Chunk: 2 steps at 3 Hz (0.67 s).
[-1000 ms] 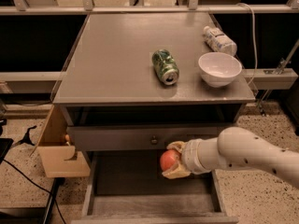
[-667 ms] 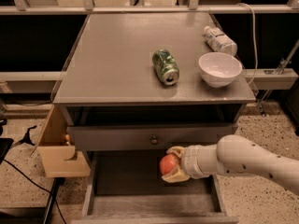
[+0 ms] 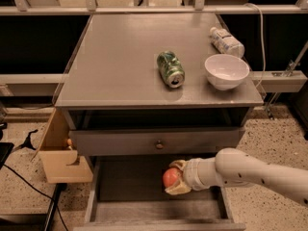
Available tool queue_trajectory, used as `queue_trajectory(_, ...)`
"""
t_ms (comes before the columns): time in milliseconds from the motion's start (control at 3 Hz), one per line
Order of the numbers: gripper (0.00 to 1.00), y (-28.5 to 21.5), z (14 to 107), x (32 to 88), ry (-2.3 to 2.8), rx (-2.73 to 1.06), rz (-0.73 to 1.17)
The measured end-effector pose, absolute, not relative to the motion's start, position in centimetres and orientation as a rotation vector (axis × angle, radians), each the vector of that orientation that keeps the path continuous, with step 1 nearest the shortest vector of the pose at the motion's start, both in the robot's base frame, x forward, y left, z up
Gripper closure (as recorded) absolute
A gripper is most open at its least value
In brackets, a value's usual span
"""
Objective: Place apple into middle drawer
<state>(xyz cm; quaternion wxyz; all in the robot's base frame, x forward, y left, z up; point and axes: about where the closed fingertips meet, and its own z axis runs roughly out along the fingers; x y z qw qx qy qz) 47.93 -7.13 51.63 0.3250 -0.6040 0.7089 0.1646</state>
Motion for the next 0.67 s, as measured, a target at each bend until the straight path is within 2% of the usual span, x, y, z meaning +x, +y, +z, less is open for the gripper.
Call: queue_trajectory(667, 1.0, -7.0, 48.7, 49.0, 1.834, -1.59, 0.436)
